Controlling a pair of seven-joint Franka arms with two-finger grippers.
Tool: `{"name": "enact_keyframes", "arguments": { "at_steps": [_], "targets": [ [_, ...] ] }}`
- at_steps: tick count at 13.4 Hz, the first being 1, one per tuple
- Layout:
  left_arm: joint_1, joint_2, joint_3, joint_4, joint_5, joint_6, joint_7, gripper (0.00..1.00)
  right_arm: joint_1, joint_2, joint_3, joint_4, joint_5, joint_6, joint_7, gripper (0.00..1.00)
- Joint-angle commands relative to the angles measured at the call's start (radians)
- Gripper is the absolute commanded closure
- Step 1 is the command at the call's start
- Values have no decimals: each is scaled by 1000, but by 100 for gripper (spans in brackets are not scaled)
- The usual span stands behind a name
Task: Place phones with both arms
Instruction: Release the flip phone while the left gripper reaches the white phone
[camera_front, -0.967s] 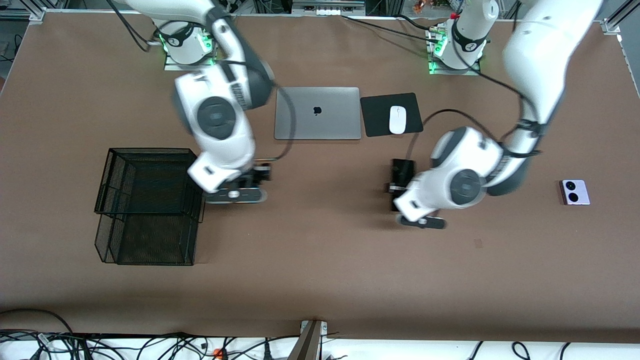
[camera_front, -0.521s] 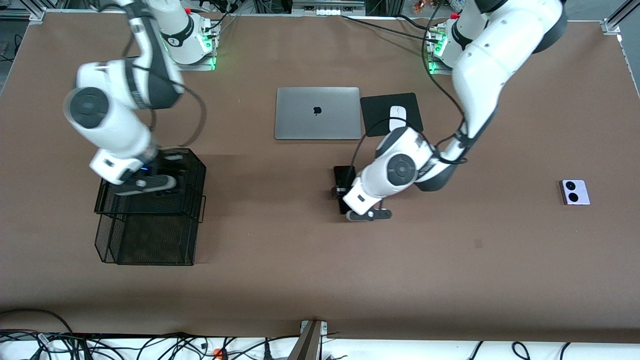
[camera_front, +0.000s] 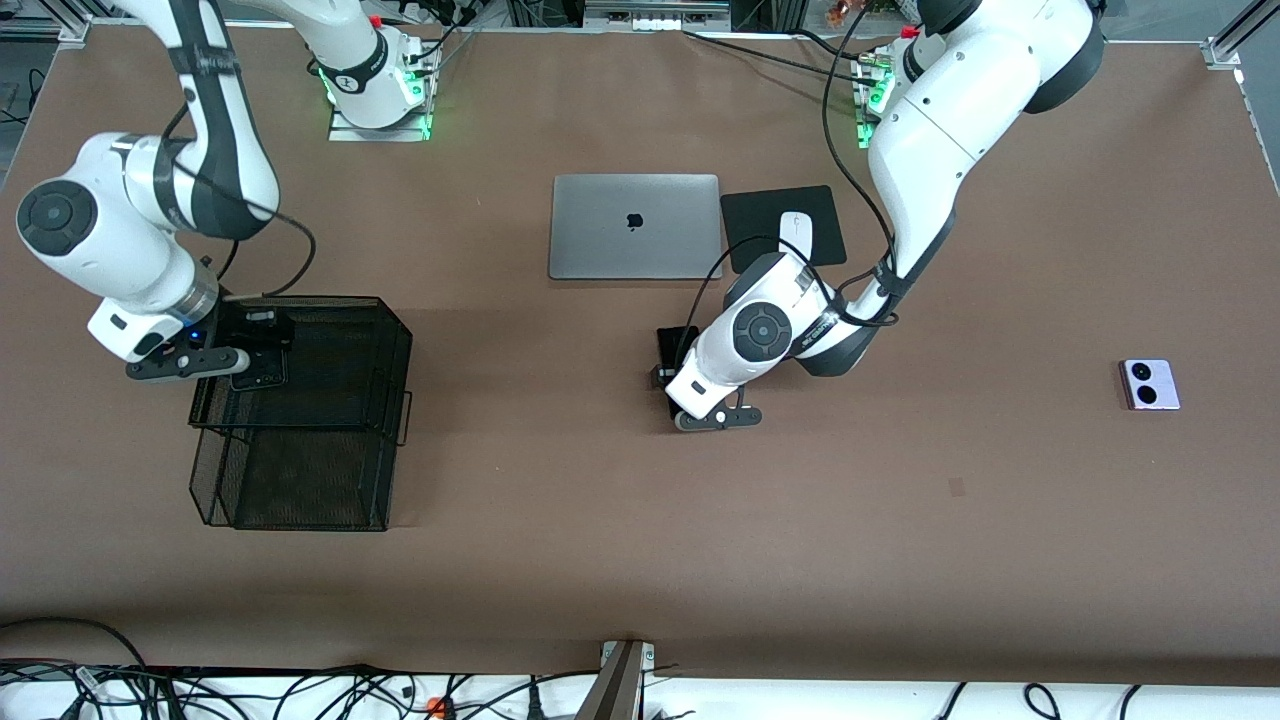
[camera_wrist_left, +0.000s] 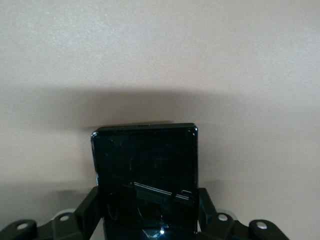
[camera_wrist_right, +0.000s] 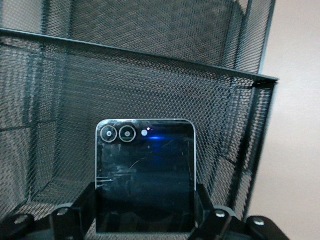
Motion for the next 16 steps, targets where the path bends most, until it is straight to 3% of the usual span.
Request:
{"name": "enact_keyframes", "arguments": {
  "at_steps": [1, 4, 7, 8, 9, 12, 15, 16],
  "targets": [
    [5, -29, 12, -11, -4, -50, -41, 0, -23, 65, 5, 22, 82, 30, -57, 100],
    [41, -100, 10, 4, -4, -198, -43, 0, -26, 66, 5, 27, 84, 30, -49, 100],
    [139, -204, 7, 6, -4, -365, -35, 0, -49, 75, 5, 46, 84, 26, -40, 100],
    [172, -238, 8, 6, -3, -422, -32, 0, -53, 81, 3, 57, 84, 19, -38, 64],
    [202, -262, 7, 4, -3, -478, -20, 0, -54, 82, 5, 59, 84, 19, -40, 1],
    [283, -281, 16, 4, 0, -639, 93, 0, -51, 77, 5, 106, 84, -17, -43, 0],
    [398, -304, 19, 3, 8, -734, 222, 0, -50, 74, 5, 274, 75, -262, 20, 0],
    [444, -310, 21, 3, 61, -754, 268, 0, -46, 74, 6, 336, 69, -345, 63, 0]
  ]
}}
